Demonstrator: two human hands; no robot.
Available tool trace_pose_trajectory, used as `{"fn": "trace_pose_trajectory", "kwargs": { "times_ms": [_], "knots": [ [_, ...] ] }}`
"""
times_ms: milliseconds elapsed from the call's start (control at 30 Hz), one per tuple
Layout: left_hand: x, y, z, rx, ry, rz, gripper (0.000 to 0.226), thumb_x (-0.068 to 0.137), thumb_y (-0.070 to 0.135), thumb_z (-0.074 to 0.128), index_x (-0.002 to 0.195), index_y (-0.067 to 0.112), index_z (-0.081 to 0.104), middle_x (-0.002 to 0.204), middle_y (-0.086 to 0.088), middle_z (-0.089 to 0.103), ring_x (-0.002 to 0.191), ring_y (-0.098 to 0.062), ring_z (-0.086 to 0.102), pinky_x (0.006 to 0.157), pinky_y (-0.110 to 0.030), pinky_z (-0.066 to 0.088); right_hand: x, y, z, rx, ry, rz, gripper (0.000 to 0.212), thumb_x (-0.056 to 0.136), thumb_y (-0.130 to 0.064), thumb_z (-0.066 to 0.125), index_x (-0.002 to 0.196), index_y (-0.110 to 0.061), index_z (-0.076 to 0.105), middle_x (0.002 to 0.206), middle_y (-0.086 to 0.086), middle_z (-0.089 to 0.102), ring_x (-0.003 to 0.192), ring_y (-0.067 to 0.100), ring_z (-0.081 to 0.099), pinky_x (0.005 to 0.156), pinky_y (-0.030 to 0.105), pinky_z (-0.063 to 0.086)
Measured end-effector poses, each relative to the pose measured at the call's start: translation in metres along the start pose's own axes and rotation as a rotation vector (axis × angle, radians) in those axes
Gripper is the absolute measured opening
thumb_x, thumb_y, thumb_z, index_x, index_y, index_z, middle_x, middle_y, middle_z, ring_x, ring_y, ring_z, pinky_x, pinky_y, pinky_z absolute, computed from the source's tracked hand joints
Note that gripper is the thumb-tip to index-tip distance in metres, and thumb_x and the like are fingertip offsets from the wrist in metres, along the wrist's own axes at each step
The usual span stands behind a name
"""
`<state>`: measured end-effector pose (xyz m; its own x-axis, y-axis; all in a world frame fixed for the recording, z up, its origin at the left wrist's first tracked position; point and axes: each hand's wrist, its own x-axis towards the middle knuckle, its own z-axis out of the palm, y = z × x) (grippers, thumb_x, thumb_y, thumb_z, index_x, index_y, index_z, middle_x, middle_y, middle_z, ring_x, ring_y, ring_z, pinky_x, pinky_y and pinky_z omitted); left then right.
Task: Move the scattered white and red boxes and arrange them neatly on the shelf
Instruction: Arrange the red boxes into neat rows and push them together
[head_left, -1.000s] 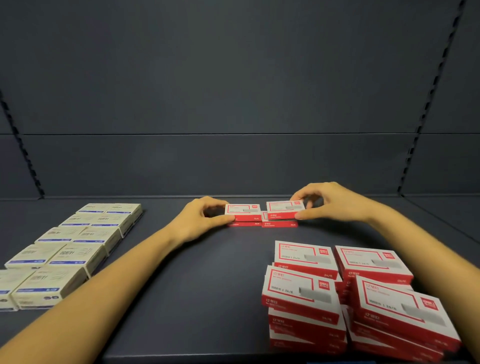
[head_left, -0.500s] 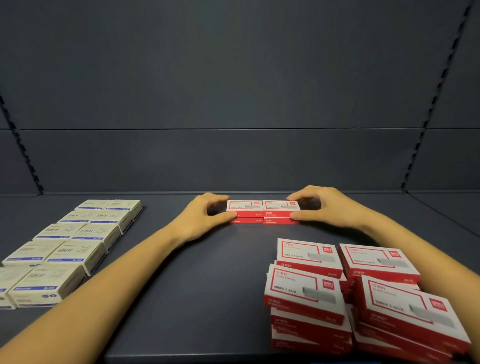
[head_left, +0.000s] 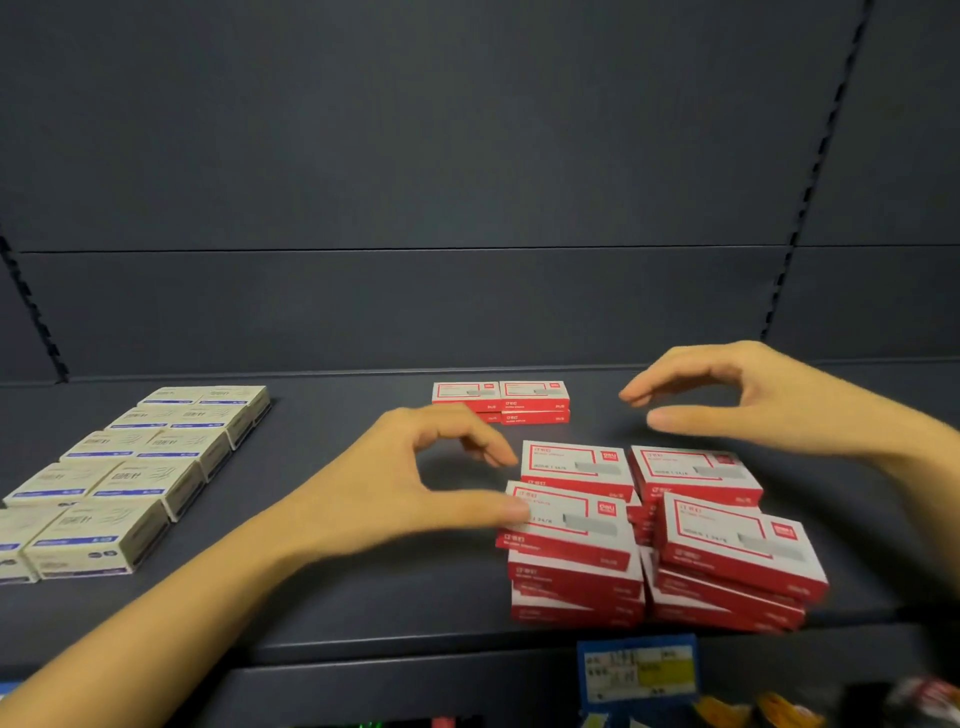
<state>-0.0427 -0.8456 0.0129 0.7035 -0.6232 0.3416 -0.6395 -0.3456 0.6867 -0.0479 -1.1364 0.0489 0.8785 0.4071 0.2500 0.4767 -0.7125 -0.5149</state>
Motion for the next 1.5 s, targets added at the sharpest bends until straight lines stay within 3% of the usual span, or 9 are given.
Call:
{"fn": "trace_pose_trajectory", "kwargs": {
  "times_ms": [100, 300, 400, 533, 700, 767, 967, 1133, 1500],
  "knots": [
    [-0.007, 0.005, 0.005, -0.006, -0.026, -0.006, 0.036, 0.059, 0.047, 0.078, 0.089, 0.031, 0.067, 0.094, 0.014, 0.066, 0.097, -0.006, 0.059, 0.086, -0.010, 0.042, -0.008, -0.010, 0.003, -0.041, -0.075, 0.000, 0.038, 0.064, -0.056, 0.060, 0.098, -0.041, 0.065, 0.103, -0.028, 0.063, 0.104, -0.008, 0.057, 0.084, 0.006, 0.045],
    [-0.008, 0.005, 0.010, -0.018, -0.013, -0.012, 0.033, 0.058, 0.041, 0.076, 0.088, 0.029, 0.067, 0.088, 0.016, 0.066, 0.088, -0.003, 0.059, 0.081, -0.008, 0.042, -0.009, -0.023, 0.011, -0.126, -0.165, 0.037, 0.044, 0.063, -0.061, 0.057, 0.104, -0.042, 0.060, 0.105, -0.027, 0.061, 0.105, -0.011, 0.054, 0.085, 0.020, 0.049],
    [-0.012, 0.003, 0.005, -0.001, 0.029, 0.013, 0.034, 0.060, 0.043, 0.080, 0.088, 0.030, 0.067, 0.089, 0.011, 0.065, 0.087, -0.006, 0.058, 0.084, -0.013, 0.042, -0.004, -0.029, 0.014, -0.186, -0.202, 0.040, 0.045, 0.061, -0.064, 0.055, 0.102, -0.047, 0.056, 0.103, -0.030, 0.056, 0.105, -0.012, 0.051, 0.085, 0.016, 0.045],
    [-0.019, 0.000, -0.014, 0.038, 0.100, 0.028, 0.031, 0.062, 0.036, 0.083, 0.087, 0.029, 0.066, 0.087, 0.011, 0.065, 0.086, -0.009, 0.058, 0.084, -0.014, 0.041, 0.004, -0.035, 0.016, -0.278, -0.228, 0.057, 0.054, 0.056, -0.068, 0.054, 0.104, -0.043, 0.058, 0.103, -0.028, 0.056, 0.103, -0.003, 0.054, 0.093, 0.027, 0.046],
    [-0.012, -0.008, -0.036, 0.052, 0.234, -0.027, 0.032, 0.057, 0.034, 0.075, 0.087, 0.023, 0.067, 0.085, 0.009, 0.068, 0.084, -0.017, 0.058, 0.081, -0.011, 0.044, 0.009, -0.032, 0.021, -0.316, -0.241, 0.045, 0.032, 0.065, -0.064, 0.062, 0.090, -0.046, 0.057, 0.096, -0.029, 0.057, 0.097, -0.007, 0.055, 0.090, 0.025, 0.047],
    [-0.004, -0.016, -0.039, 0.072, 0.274, -0.071, 0.030, 0.057, 0.035, 0.075, 0.085, 0.024, 0.067, 0.081, 0.010, 0.068, 0.080, -0.016, 0.057, 0.078, -0.008, 0.043, 0.012, -0.030, 0.019, -0.309, -0.240, 0.034, 0.041, 0.062, -0.069, 0.056, 0.094, -0.044, 0.058, 0.097, -0.030, 0.058, 0.097, -0.008, 0.054, 0.089, 0.025, 0.048],
    [0.028, -0.052, -0.028, 0.091, 0.279, -0.222, 0.025, 0.068, 0.019, 0.079, 0.089, 0.015, 0.068, 0.086, 0.000, 0.066, 0.073, -0.012, 0.049, 0.075, -0.026, 0.042, 0.037, -0.014, 0.010, -0.167, -0.113, 0.043, 0.056, 0.058, -0.062, 0.056, 0.105, -0.032, 0.062, 0.105, -0.015, 0.063, 0.095, 0.005, 0.058, 0.083, 0.026, 0.051],
    [0.036, -0.078, -0.016, 0.136, 0.238, -0.288, 0.025, 0.069, 0.027, 0.079, 0.089, 0.017, 0.067, 0.082, 0.007, 0.065, 0.068, -0.009, 0.048, 0.064, -0.014, 0.040, 0.060, 0.007, 0.023, -0.195, -0.095, 0.076, 0.042, 0.074, -0.044, 0.067, 0.110, -0.024, 0.062, 0.105, -0.009, 0.062, 0.089, 0.008, 0.057, 0.072, 0.017, 0.047],
    [0.035, -0.092, -0.011, 0.157, 0.310, -0.320, 0.031, 0.067, 0.030, 0.080, 0.094, 0.020, 0.068, 0.087, 0.012, 0.069, 0.069, -0.002, 0.049, 0.064, -0.007, 0.041, 0.071, 0.029, 0.041, -0.232, -0.174, 0.127, 0.043, 0.073, -0.045, 0.070, 0.111, -0.027, 0.063, 0.107, -0.009, 0.065, 0.088, 0.008, 0.063, 0.084, 0.032, 0.055]
  ]
}}
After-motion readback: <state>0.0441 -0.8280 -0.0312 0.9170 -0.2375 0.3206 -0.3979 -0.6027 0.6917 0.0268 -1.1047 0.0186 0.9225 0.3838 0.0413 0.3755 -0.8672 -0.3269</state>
